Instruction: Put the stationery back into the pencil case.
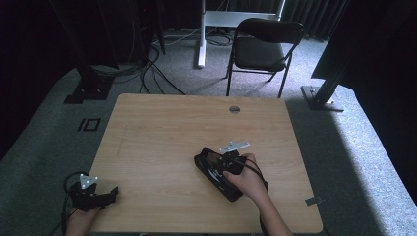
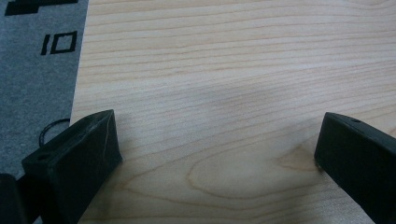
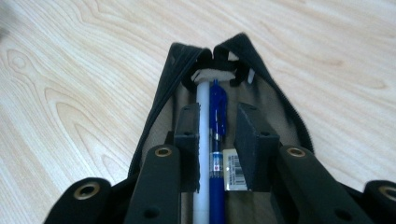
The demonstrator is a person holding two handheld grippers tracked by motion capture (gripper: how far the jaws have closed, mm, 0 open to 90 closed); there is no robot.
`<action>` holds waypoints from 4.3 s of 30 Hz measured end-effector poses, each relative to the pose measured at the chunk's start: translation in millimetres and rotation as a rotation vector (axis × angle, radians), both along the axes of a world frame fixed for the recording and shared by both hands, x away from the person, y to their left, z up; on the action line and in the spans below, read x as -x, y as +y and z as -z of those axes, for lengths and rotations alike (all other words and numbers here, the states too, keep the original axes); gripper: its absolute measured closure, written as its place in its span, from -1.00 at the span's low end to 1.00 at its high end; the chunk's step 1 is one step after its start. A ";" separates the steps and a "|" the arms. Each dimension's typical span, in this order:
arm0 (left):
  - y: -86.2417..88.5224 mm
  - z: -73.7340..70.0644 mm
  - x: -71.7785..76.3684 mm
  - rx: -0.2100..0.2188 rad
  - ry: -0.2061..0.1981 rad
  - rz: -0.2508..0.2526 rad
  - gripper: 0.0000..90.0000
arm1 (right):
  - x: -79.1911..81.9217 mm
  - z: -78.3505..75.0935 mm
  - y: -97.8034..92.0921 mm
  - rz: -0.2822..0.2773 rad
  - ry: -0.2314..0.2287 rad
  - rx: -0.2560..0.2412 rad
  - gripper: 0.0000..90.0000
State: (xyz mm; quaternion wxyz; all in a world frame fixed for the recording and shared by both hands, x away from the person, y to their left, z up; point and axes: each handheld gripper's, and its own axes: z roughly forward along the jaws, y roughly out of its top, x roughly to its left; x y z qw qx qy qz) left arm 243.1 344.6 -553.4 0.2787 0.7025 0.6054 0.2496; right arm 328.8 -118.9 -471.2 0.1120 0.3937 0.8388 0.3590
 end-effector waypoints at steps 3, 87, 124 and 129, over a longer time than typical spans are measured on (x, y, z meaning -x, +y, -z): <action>0.0 0.0 0.0 0.000 0.000 0.000 -0.99 | 1.0 -4.1 -1.9 0.000 -0.017 -0.022 0.55; 0.0 0.0 0.0 0.000 0.000 0.000 -0.99 | 11.4 38.6 -133.7 0.436 -0.091 -0.087 -0.10; 0.1 0.0 0.0 -0.002 0.001 0.001 -0.99 | 38.2 77.2 -176.3 0.622 -0.084 0.052 -0.54; 0.1 -0.1 0.0 -0.001 0.001 0.001 -0.99 | 40.7 82.5 -179.4 0.647 -0.058 0.053 -0.61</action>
